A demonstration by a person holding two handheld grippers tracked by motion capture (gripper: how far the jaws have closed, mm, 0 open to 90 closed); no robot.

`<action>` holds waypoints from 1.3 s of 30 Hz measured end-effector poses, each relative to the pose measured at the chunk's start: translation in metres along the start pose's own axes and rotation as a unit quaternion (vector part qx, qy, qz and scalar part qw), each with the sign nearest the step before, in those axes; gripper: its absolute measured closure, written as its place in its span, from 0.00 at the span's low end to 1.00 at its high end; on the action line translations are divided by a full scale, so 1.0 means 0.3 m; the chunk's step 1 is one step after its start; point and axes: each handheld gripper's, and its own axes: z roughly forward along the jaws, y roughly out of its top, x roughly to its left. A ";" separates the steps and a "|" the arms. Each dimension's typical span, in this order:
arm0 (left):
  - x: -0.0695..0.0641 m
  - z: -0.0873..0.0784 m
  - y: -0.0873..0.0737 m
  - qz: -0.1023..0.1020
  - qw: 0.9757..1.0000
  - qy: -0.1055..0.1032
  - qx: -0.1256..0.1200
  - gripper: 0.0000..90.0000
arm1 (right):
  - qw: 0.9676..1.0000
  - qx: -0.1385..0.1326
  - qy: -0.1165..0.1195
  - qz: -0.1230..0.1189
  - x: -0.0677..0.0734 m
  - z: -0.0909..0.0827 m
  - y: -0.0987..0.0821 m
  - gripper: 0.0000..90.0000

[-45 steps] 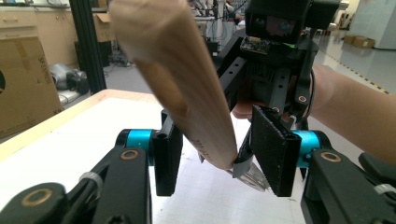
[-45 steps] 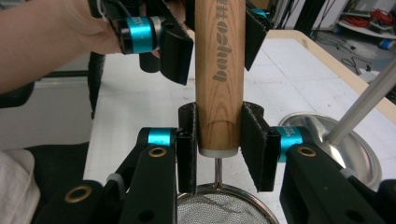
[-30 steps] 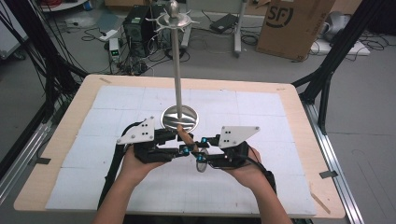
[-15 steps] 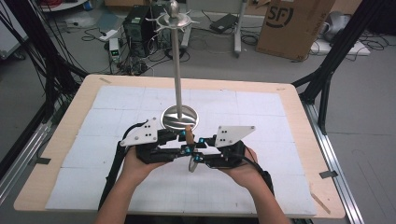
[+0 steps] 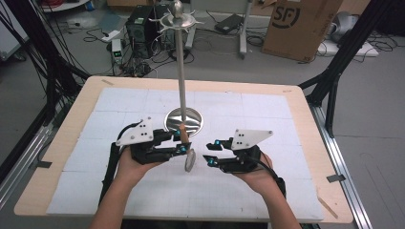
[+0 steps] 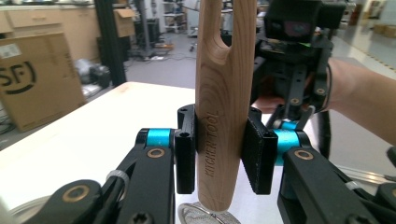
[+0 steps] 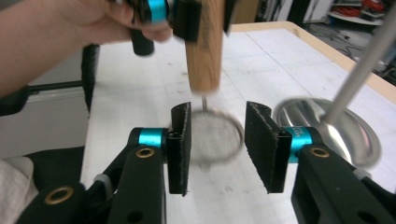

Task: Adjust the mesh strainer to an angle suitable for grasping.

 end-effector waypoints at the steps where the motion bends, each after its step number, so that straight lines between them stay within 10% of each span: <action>1: 0.006 -0.010 0.001 -0.002 1.000 0.005 -0.001 0.77 | 1.000 0.002 -0.003 0.003 -0.002 -0.006 -0.009 0.65; 15: 0.079 -0.107 0.019 -0.018 0.998 0.055 0.014 0.77 | 0.999 0.002 -0.031 0.022 -0.015 -0.047 -0.088 0.62; 39: 0.144 -0.159 0.095 -0.024 0.996 0.080 0.012 0.77 | 0.998 0.013 -0.051 0.042 -0.052 -0.030 -0.084 0.45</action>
